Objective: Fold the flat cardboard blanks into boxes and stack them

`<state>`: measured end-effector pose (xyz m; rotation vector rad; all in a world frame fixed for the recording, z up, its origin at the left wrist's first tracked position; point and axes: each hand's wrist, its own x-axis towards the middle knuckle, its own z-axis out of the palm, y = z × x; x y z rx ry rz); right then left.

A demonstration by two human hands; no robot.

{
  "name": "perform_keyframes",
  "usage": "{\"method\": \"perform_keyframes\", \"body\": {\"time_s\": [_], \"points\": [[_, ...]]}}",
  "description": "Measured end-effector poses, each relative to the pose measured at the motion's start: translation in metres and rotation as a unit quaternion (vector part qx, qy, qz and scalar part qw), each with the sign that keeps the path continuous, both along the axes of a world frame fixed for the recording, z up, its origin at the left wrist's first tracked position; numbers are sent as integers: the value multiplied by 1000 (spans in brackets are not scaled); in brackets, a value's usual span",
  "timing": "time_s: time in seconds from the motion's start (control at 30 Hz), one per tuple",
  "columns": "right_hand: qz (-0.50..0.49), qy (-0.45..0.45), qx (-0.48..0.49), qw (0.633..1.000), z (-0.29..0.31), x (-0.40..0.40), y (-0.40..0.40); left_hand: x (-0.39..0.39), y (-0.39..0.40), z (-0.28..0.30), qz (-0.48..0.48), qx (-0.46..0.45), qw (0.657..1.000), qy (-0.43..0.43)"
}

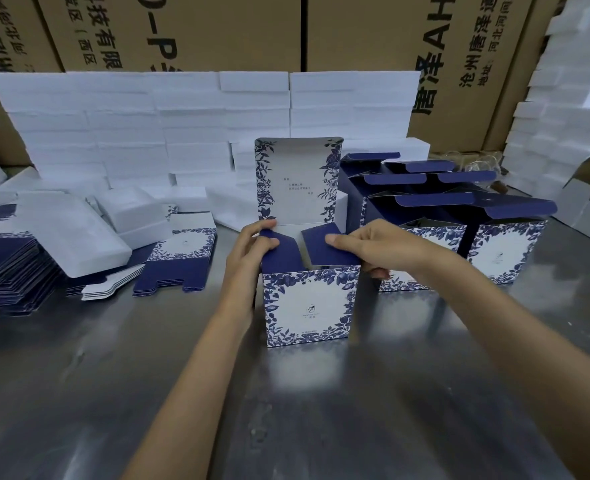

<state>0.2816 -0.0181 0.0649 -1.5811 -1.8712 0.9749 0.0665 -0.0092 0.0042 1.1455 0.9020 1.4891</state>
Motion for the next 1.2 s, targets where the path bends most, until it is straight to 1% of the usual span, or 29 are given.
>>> {"method": "perform_keyframes", "body": {"time_s": [0.1, 0.23, 0.4, 0.53, 0.57, 0.63, 0.67, 0.7, 0.8, 0.87, 0.93, 1.0, 1.1, 1.2], "points": [[-11, 11, 22, 1000, -2, -2, 3, -2, 2, -1, -3, 4, 1000, 9], [-12, 31, 0, 999, 1, 0, 11, -4, 4, -3, -10, 9, 1000, 17], [-27, 40, 41, 998, -5, -5, 16, -7, 5, -2, -30, 7, 999, 23], [-22, 44, 11, 999, 1, -5, 20, -10, 4, -1, -52, -4, 999, 2], [-32, 37, 7, 999, 3, -5, 20, -10, 3, -1, -55, -2, 998, -1], [-68, 29, 33, 997, 2, -5, 20, -9, 2, -1, -53, 11, 999, -9], [-87, 43, 50, 994, 0, -5, 20, -9, 1, -1, -48, 18, 998, -19], [-97, 80, 55, 991, -2, -4, 21, -8, 1, 0, -43, 23, 998, -34], [-74, 240, 5, 968, -7, -3, 21, -6, 0, 2, -44, 27, 996, -76], [-50, 306, -22, 950, -8, -1, 21, -6, 0, 5, -41, 19, 995, -93], [-33, 336, -26, 941, -9, -2, 20, -7, -1, 7, -37, 10, 994, -99], [-30, 359, -22, 933, -9, -3, 20, -9, -1, 7, -44, 17, 996, -79], [-37, 372, 3, 927, -7, -3, 16, -10, 0, 7, -48, 34, 996, -61], [-53, 373, 25, 926, -8, -2, 14, -8, -2, 11, -28, 25, 999, -30]]}}
